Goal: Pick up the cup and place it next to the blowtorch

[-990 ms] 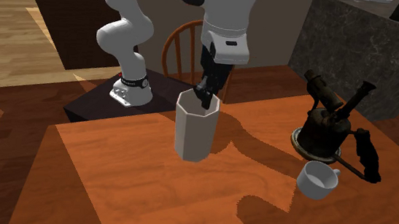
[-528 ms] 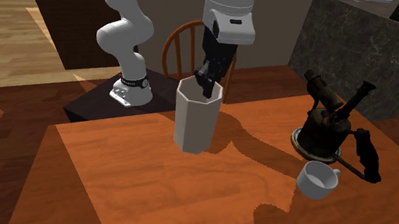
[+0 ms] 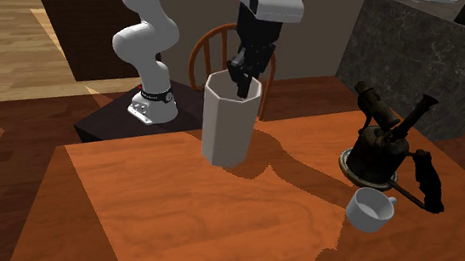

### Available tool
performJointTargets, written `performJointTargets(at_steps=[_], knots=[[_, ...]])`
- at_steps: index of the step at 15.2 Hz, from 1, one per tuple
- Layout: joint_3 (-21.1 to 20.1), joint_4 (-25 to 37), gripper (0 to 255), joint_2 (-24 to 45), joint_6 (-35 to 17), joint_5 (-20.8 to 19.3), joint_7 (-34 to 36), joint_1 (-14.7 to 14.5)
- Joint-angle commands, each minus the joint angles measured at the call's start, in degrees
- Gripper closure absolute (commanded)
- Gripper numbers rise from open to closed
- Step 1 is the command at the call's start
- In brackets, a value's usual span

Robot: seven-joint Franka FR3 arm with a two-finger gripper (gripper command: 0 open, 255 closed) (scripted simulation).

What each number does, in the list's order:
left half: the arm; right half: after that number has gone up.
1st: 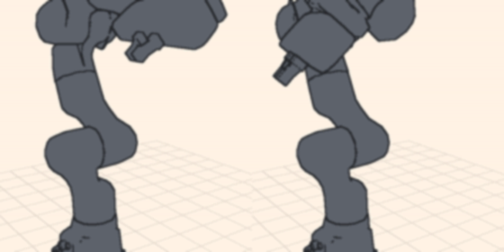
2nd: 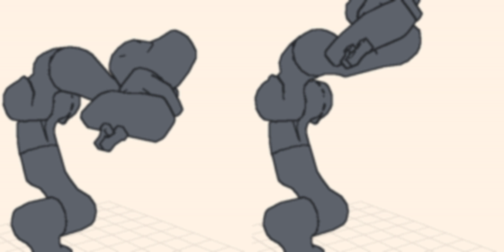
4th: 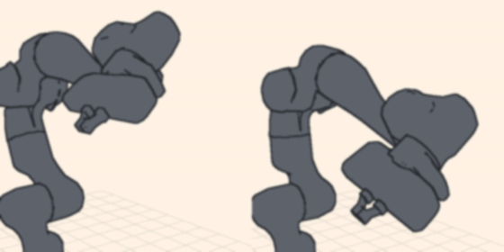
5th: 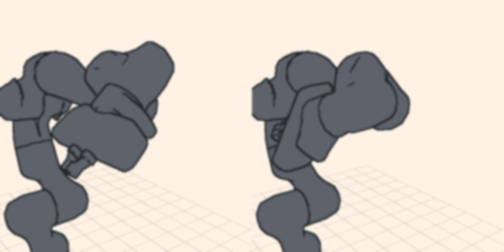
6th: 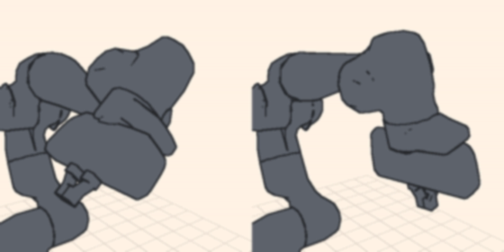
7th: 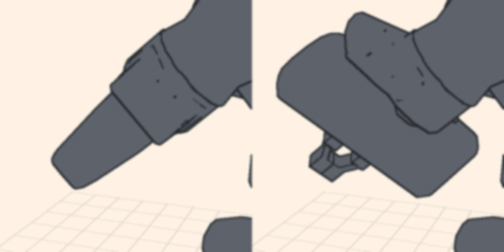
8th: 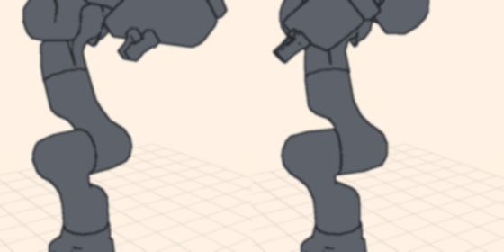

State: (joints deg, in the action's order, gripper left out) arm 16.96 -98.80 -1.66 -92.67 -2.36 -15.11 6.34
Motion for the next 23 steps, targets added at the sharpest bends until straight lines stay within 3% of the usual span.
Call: performJointTargets(at_steps=[1, 23], knots=[[0.0, 1.8, 255, 0.3, 1.6, 0.1, 0.0, 0.0], [0.8, 28.0, 255, 7.3, 20.9, 2.1, -2.1, 1.0]])
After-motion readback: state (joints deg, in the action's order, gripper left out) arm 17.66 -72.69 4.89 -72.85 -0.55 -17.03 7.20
